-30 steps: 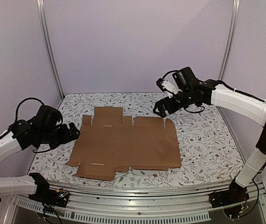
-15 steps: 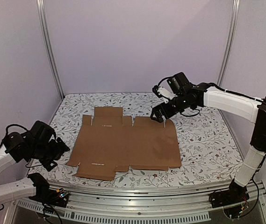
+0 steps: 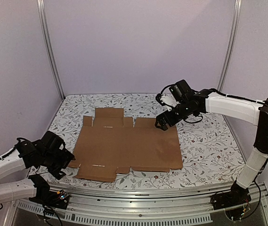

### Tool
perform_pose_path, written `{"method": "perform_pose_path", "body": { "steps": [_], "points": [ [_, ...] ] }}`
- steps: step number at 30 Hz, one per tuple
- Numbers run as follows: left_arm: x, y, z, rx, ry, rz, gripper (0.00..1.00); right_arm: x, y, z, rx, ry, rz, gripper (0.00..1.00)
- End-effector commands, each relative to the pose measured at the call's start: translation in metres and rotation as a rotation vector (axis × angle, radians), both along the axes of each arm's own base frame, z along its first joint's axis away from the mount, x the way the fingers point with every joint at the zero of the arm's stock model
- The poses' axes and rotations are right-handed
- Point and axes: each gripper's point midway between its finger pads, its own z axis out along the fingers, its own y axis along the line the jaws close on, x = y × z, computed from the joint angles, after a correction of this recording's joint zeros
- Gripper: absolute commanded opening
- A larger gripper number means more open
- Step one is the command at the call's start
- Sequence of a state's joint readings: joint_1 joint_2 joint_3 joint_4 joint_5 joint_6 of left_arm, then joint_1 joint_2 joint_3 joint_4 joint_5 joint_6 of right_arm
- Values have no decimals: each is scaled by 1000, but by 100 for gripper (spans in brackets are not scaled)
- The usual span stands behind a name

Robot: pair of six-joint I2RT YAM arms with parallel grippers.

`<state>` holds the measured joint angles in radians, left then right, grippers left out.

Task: Fold the paper box

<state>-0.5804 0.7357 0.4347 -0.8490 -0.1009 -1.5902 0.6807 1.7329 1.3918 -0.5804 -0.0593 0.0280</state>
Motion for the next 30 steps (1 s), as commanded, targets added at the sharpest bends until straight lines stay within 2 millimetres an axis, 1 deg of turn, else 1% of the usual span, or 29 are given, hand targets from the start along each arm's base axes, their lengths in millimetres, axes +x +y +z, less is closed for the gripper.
{"method": "perform_pose_path", "body": {
  "steps": [1, 5, 13, 30],
  "points": [
    [15, -14, -6, -76, -43, 19, 81, -2, -5, 12, 6, -43, -2, 99],
    [18, -13, -13, -86, -35, 33, 69, -4, -7, 11, 4, -42, -3, 99],
    [17, -11, -25, -96, -28, 55, 56, -7, -9, 8, 8, -36, -4, 99],
    [28, -2, -19, -48, -69, 36, 27, -9, -8, 14, 27, -36, -2, 99]
  ]
}}
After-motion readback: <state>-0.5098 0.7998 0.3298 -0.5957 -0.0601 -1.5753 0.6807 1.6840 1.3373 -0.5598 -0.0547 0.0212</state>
